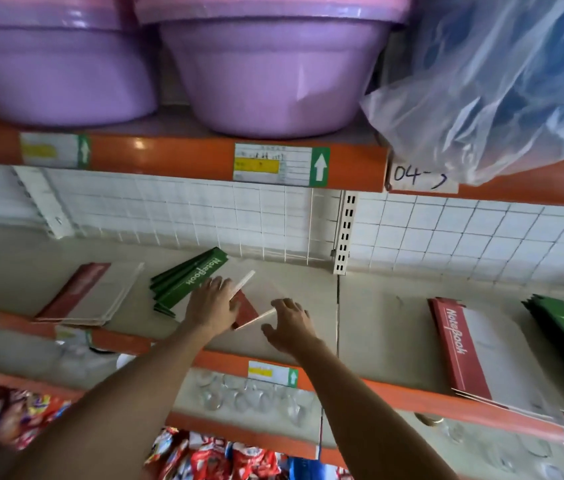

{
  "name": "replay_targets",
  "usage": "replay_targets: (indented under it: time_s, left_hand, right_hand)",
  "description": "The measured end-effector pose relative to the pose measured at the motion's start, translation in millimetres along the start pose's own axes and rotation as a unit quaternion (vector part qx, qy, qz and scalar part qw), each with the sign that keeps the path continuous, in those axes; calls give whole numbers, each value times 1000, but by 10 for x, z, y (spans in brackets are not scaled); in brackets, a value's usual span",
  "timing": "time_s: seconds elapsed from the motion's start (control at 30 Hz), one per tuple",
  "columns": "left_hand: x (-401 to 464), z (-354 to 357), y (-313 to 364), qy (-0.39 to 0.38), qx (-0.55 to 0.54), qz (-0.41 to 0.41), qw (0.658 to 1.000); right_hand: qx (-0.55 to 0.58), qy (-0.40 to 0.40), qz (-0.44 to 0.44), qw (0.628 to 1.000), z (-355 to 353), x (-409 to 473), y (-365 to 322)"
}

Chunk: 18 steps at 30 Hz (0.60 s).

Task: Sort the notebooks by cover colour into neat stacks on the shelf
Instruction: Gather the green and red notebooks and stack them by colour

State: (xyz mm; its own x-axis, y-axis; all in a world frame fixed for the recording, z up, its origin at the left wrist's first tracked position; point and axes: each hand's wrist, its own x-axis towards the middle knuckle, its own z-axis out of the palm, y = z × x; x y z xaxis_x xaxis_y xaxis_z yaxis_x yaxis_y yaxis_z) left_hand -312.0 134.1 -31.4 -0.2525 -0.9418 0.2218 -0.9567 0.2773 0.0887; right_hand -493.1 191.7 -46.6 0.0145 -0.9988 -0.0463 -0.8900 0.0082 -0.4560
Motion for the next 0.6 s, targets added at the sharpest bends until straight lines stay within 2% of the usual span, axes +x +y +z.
replay_targets:
  time_s: [0.17, 0.27, 0.37, 0.43, 0.5, 0.6]
  left_hand:
    - [92, 39, -248, -8, 2, -39, 999]
    - [93, 156, -335, -88, 28, -65, 994]
    - [130, 251, -369, -151, 24, -59, 986]
    - [127, 288, -345, -144, 51, -40, 987]
    - [99, 311, -285, -100, 64, -6, 993]
    - [127, 331, -212, -16, -12, 56, 998]
  right_hand:
    - [-8, 3, -69, 998, 228, 349, -256]
    - [-58, -17, -78, 995, 397, 338, -233]
    - [-78, 72, -56, 993, 458, 294, -84]
    - [-75, 131, 1, 989, 470, 259, 4]
    - [-96, 151, 62, 982, 470, 209, 21]
    - [-135, 168, 104, 971, 467, 201, -13]
